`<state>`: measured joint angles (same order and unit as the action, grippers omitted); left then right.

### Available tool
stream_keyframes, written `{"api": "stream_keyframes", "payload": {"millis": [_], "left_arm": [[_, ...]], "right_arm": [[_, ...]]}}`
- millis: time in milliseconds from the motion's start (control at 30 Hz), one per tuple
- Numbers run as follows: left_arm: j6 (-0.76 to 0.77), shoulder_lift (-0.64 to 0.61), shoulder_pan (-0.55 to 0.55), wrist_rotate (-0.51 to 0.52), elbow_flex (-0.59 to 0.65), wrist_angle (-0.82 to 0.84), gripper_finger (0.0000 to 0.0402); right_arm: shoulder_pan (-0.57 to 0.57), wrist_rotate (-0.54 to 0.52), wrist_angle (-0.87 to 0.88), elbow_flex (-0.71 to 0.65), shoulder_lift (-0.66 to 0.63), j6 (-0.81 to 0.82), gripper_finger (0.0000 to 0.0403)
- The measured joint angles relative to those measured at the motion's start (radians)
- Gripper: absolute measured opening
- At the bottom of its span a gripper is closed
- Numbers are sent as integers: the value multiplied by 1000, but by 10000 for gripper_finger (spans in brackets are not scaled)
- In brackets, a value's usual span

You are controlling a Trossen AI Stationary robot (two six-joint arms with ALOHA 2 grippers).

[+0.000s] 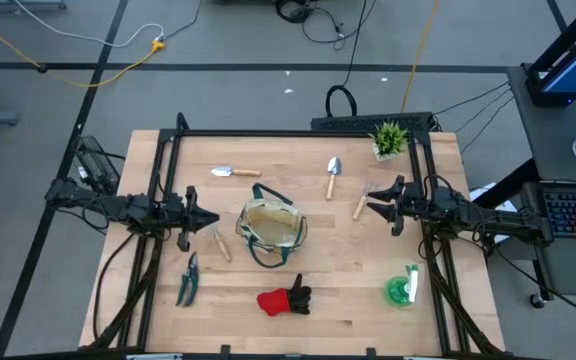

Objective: Pick & Place Garden tools in Gardening bag
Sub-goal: Put the green spray bottle into the brown gardening bag

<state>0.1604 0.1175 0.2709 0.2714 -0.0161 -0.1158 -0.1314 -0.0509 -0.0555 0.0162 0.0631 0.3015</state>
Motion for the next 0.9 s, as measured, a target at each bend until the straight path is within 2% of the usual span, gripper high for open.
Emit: {"api": "stream_keyframes", "payload": {"millis": [200, 500, 767, 900], "left_arm": [[-31, 0, -2, 63, 0, -3, 31], [-12, 0, -2, 65, 0, -28, 31], [-10, 0, -2, 122, 0, -8, 31], [-37, 0, -2, 123, 0, 4, 31]], "right_arm": [[0, 0, 0, 0, 0, -6, 155], [0, -1, -11, 0, 0, -6, 155], [0, -79, -142, 0, 0, -7, 155], [0, -75, -260, 0, 0, -10, 155]]}}
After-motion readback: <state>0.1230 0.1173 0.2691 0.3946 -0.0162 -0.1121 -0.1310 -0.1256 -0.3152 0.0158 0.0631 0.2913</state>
